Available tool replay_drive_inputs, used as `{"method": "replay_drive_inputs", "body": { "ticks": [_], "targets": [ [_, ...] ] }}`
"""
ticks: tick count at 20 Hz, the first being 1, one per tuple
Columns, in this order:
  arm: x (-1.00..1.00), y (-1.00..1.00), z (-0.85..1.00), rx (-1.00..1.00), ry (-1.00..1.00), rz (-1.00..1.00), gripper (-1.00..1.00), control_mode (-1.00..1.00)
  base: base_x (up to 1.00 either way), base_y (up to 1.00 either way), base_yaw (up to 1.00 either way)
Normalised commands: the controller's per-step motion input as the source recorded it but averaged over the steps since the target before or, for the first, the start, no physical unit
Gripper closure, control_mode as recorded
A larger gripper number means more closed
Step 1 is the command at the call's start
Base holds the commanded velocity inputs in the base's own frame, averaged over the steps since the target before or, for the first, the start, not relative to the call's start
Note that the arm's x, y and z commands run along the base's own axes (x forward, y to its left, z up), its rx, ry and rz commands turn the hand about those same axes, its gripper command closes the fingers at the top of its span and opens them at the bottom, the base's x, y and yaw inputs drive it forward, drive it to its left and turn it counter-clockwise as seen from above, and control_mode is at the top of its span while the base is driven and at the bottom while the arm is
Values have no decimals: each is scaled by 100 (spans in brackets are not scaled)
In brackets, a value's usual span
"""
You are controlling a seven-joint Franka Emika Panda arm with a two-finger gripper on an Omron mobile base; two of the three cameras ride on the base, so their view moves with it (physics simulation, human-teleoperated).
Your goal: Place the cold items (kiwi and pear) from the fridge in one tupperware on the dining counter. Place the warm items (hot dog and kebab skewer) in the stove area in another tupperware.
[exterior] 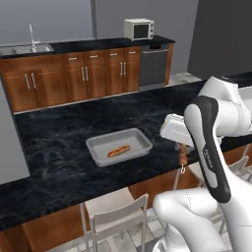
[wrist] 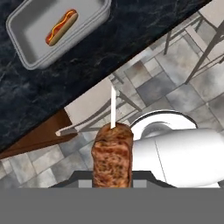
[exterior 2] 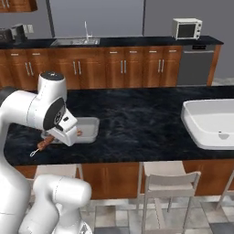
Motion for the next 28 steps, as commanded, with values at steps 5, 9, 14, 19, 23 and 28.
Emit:
{"method": "replay_drive_inputs", "body": {
  "ticks": [5,9,14,19,23,28],
  "targets": [
    [40,21,-5,0,5,0,100,-100,60,10,4],
    [100,92,-21,-5,21,-11,100,-100,0,0,0],
    [100,92,-27,-6,27,-28,100,-100,0,0,0],
    [93,45,-27,-3,32,-50,100,-100,0,0,0],
    [77,-9,-21,0,25,-44,100,-100,0,0,0],
    [74,-28,-31,-1,19,-29,100,-100,0,0,0]
  ]
}}
